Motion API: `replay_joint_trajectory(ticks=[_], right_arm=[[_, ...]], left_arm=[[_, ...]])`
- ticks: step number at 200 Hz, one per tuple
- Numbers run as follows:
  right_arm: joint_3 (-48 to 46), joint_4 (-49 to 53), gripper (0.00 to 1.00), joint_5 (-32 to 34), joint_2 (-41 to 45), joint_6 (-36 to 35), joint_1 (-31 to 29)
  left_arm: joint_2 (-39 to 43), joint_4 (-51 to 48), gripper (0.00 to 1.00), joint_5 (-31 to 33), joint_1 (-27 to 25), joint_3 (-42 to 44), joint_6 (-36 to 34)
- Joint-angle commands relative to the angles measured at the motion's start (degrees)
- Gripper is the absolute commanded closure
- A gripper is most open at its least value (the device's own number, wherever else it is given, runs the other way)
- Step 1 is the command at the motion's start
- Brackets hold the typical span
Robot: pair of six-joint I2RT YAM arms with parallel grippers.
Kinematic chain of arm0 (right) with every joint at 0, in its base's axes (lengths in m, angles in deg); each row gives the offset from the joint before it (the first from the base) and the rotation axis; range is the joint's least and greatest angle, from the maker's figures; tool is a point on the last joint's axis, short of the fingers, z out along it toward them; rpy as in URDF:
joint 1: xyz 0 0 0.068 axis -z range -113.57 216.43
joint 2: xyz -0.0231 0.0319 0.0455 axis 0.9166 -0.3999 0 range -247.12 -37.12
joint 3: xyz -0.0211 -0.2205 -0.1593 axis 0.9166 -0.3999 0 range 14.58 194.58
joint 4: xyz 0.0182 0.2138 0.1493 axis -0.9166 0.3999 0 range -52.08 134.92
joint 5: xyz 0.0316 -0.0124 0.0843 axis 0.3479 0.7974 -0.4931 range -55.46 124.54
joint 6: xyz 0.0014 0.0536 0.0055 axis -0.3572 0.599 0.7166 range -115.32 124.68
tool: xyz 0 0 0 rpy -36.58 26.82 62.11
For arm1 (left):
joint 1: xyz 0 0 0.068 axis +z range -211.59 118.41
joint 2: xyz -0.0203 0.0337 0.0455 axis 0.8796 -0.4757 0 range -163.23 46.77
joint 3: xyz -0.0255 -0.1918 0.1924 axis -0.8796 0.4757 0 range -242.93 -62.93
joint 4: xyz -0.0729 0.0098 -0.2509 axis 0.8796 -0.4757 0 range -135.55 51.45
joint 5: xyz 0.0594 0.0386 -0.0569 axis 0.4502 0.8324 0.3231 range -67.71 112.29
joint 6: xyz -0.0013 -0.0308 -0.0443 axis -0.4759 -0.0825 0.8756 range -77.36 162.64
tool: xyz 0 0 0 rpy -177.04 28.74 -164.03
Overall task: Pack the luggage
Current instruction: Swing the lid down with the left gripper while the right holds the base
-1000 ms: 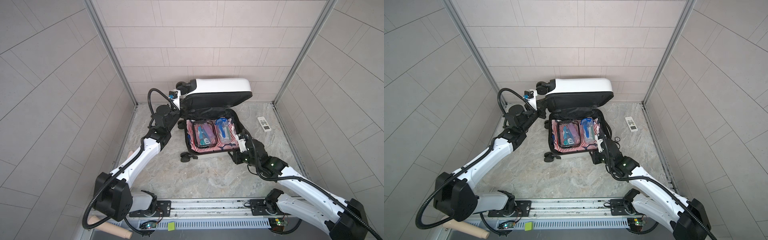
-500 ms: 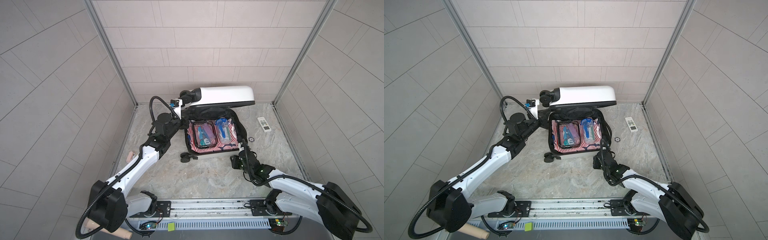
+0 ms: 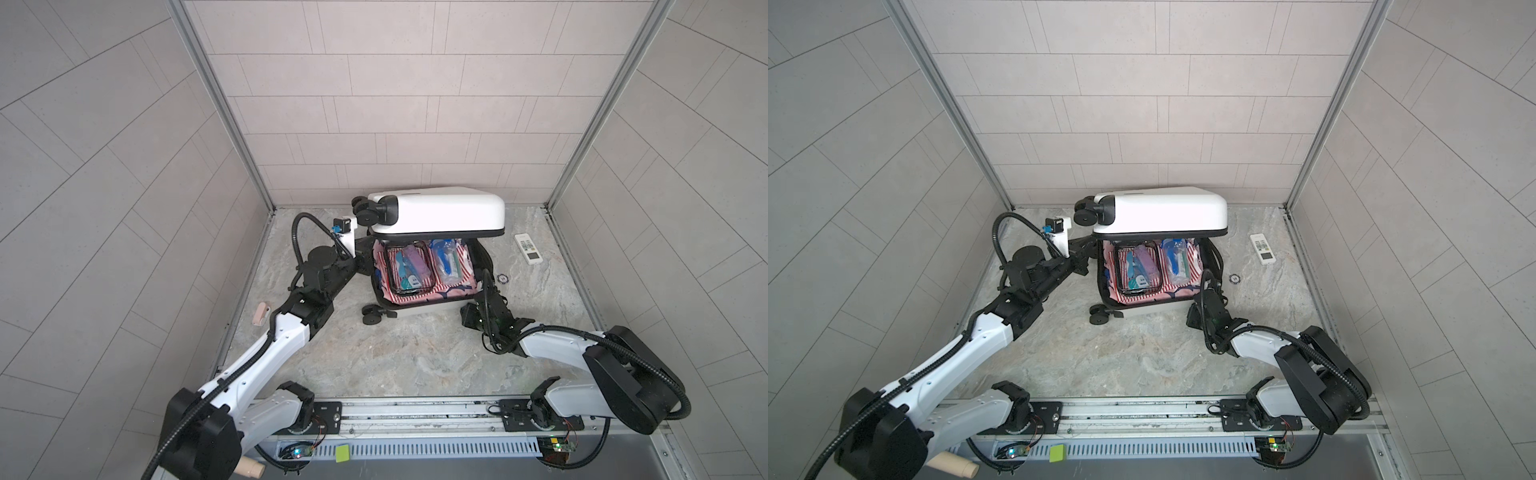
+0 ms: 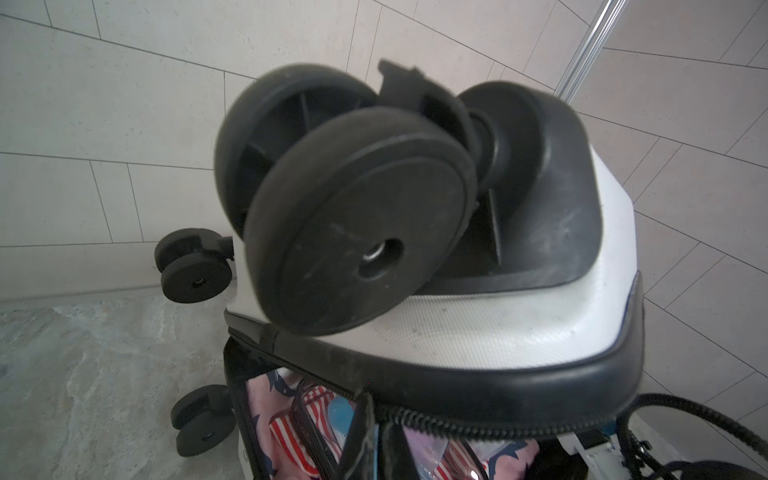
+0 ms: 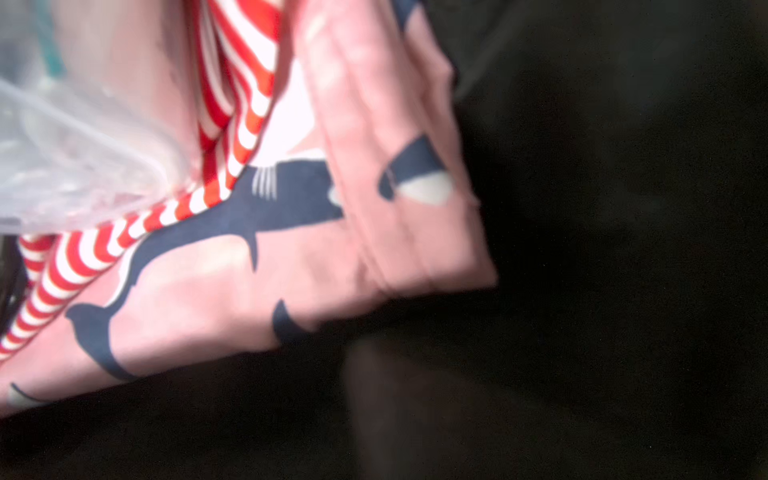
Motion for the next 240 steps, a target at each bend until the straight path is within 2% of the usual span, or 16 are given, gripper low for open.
replay_joint_trajectory(ticks=[1,59,71,91,107,114,158,192,215,240], right_arm=[[2.5,-11.4,0.65,-2.2,-2.2,5.0,4.0],[0.7,-16.4,0.61,-6.8,-3.4,8.2,9.9],[0.4,-16.4,0.61,-7.2,-3.6,8.5,10.8],[-0.3,-16.4,0.60,-7.9,-4.0,9.1,12.2],[-0.9,-15.0,0.58,-7.8,-3.6,9.1,13.0],[-1.0,-13.7,0.56,-7.9,-3.4,9.0,13.4],[-3.4,-8.6,0.45,-8.1,-1.3,7.9,15.7],[-4.3,-3.2,0.41,-8.5,2.1,6.4,15.8],[-1.8,4.9,0.41,-10.9,3.3,1.4,15.8],[2.8,14.6,0.47,-16.4,1.4,-7.6,14.5]], left_arm=[[3.7,4.8,1.00,0.8,-0.5,2.0,2.9],[9.2,3.8,1.00,3.0,-2.2,9.1,6.9],[9.8,2.7,0.88,3.3,-2.9,10.2,7.5],[10.8,-0.6,0.61,4.1,-4.0,11.5,9.1],[12.2,-3.1,0.43,4.5,-4.2,12.7,10.9],[13.0,-3.4,0.39,4.5,-4.2,13.6,12.0],[19.1,-6.4,0.39,6.8,-4.4,18.2,15.1],[18.1,-10.8,0.33,9.9,-4.4,15.0,15.5],[13.7,-11.7,0.32,8.7,-4.4,10.7,14.2],[9.8,-11.0,0.32,7.5,-4.4,7.2,13.5]])
